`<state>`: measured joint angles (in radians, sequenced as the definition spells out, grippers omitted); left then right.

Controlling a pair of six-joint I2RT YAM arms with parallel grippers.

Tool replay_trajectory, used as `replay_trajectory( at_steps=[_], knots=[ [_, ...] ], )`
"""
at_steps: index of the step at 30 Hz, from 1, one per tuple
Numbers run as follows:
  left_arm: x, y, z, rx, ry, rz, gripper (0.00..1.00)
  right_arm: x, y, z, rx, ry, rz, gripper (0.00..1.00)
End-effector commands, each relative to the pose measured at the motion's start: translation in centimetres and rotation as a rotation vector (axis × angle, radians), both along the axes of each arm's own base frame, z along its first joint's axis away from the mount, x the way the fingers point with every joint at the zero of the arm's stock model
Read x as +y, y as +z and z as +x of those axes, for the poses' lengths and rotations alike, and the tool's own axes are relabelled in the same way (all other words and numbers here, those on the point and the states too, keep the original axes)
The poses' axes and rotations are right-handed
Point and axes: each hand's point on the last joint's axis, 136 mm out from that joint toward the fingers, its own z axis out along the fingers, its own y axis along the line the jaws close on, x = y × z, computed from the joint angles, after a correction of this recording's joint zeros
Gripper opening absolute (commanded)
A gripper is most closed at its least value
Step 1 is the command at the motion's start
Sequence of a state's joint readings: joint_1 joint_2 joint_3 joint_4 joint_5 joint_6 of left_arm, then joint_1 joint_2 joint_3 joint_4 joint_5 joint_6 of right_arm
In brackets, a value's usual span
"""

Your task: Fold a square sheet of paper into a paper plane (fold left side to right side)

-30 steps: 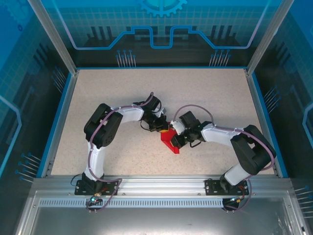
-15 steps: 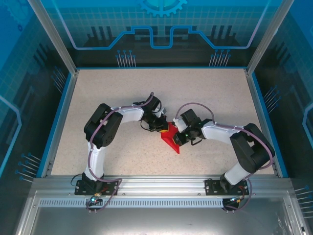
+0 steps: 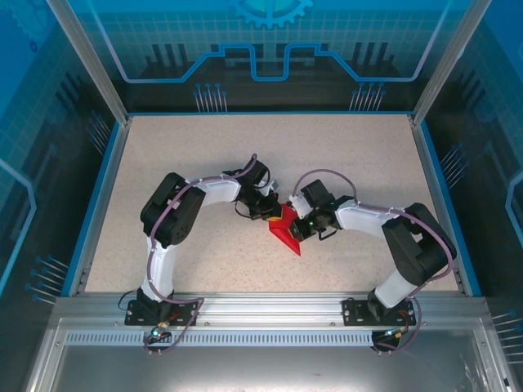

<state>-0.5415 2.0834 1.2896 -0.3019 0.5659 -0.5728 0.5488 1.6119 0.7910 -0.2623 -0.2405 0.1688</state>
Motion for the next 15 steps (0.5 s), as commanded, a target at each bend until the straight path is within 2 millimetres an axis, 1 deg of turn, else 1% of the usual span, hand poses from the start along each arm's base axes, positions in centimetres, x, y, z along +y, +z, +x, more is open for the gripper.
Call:
replay_trajectory(
  at_steps=[1, 10, 15],
  knots=[
    [0.6, -2.4, -1.87, 0.062, -0.026, 0.058, 0.02, -0.46, -0.11, 0.41, 0.016, -0.023, -0.014, 0.0],
    [0.61, -2.43, -1.96, 0.064, -0.027, 0.059, 0.02, -0.72, -0.59, 0.27, 0.027, -0.022, -0.033, 0.0],
    [0.68, -2.46, -1.96, 0.065, -0.027, 0.061, 0.02, -0.93, -0.25, 0.36, 0.014, -0.03, -0.033, 0.0]
  ],
)
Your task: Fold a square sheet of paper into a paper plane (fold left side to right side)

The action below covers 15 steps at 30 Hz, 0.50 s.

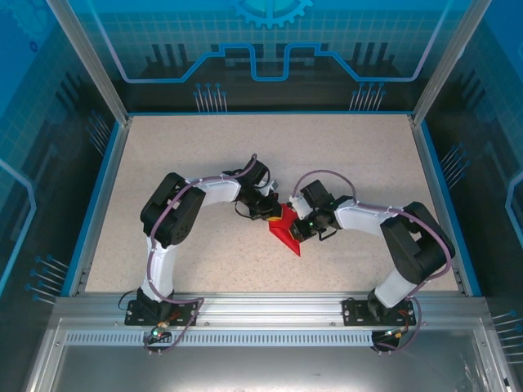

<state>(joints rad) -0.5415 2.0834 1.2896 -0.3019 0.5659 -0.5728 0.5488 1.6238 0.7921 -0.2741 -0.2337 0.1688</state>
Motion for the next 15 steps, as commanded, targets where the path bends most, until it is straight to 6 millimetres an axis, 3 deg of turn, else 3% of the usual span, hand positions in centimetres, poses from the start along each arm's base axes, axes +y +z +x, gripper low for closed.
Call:
replay_trajectory(
  at_steps=[1, 15],
  knots=[
    [0.62, -2.42, -1.92, 0.063, -0.027, 0.06, 0.02, -0.68, 0.3, 0.61, -0.004, -0.028, -0.017, 0.0],
    [0.59, -2.32, -1.88, 0.063, -0.027, 0.058, 0.02, -0.85, 0.34, 1.06, 0.001, -0.037, -0.027, 0.0]
  ],
)
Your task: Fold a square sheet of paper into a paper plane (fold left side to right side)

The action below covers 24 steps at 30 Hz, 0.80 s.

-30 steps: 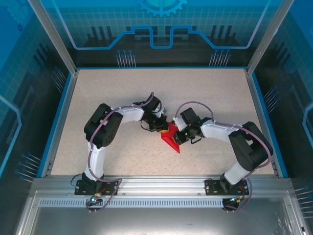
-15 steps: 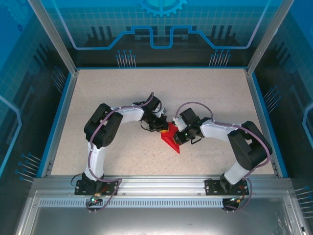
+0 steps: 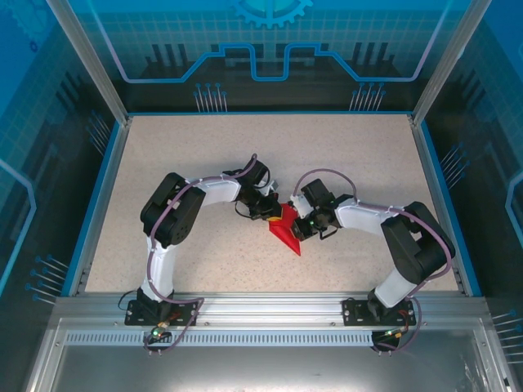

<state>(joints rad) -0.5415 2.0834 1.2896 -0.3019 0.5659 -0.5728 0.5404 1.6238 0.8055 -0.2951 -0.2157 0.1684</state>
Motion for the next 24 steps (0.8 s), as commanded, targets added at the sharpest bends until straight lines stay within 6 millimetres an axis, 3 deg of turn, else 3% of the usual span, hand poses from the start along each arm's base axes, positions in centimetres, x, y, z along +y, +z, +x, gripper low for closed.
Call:
replay_trajectory(
  at_steps=[1, 24],
  knots=[
    [0.6, -2.3, -1.9, 0.062, -0.028, 0.058, 0.02, -0.4, 0.2, 0.7, 0.003, -0.024, -0.009, 0.0],
    [0.7, -2.2, -2.0, 0.06, -0.028, 0.057, 0.02, -0.9, -1.0, 0.2, 0.042, -0.02, -0.048, 0.0]
  ],
)
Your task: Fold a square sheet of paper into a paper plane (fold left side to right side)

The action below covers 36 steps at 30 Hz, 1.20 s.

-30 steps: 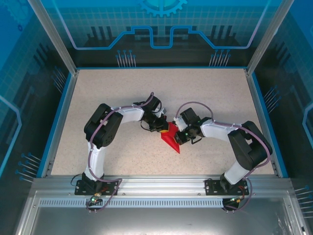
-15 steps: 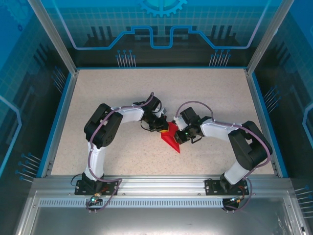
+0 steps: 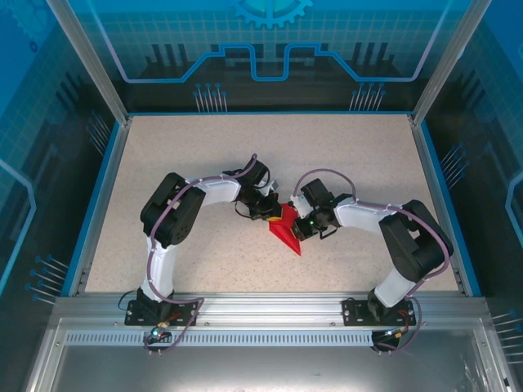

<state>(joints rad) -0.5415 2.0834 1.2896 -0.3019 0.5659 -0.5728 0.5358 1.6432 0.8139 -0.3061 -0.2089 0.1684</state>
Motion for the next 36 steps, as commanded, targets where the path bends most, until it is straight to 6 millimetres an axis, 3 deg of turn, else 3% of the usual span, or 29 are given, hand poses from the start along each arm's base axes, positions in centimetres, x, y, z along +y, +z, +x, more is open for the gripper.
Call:
replay_trajectory(
  at_steps=[1, 7, 14, 21, 26, 31, 36],
  knots=[
    [0.6, -2.3, -2.1, 0.06, -0.029, 0.057, 0.03, -0.7, -0.6, 0.1, 0.031, -0.013, -0.033, 0.0],
    [0.6, -1.0, -1.7, 0.032, -0.026, 0.045, 0.08, -0.7, -0.7, -0.3, 0.06, -0.02, -0.032, 0.0],
    [0.8, 2.8, 0.1, -0.043, -0.029, 0.026, 0.21, -1.1, -1.7, -1.5, 0.125, -0.039, -0.049, 0.0],
    [1.8, 6.4, 1.5, -0.15, -0.006, 0.04, 0.25, -0.9, -2.0, -2.3, 0.156, -0.03, -0.052, 0.0],
    [1.2, 7.6, -0.7, -0.137, -0.016, -0.024, 0.14, -0.8, -1.9, -2.2, 0.155, -0.025, -0.052, 0.0],
    [-0.3, 6.7, -3.4, -0.062, -0.042, -0.091, 0.09, -0.7, -2.0, -2.2, 0.161, -0.02, -0.052, 0.0],
    [-1.8, 5.4, -4.9, -0.029, -0.069, -0.112, 0.09, -0.6, -2.0, -2.2, 0.162, -0.014, -0.051, 0.0]
  ],
)
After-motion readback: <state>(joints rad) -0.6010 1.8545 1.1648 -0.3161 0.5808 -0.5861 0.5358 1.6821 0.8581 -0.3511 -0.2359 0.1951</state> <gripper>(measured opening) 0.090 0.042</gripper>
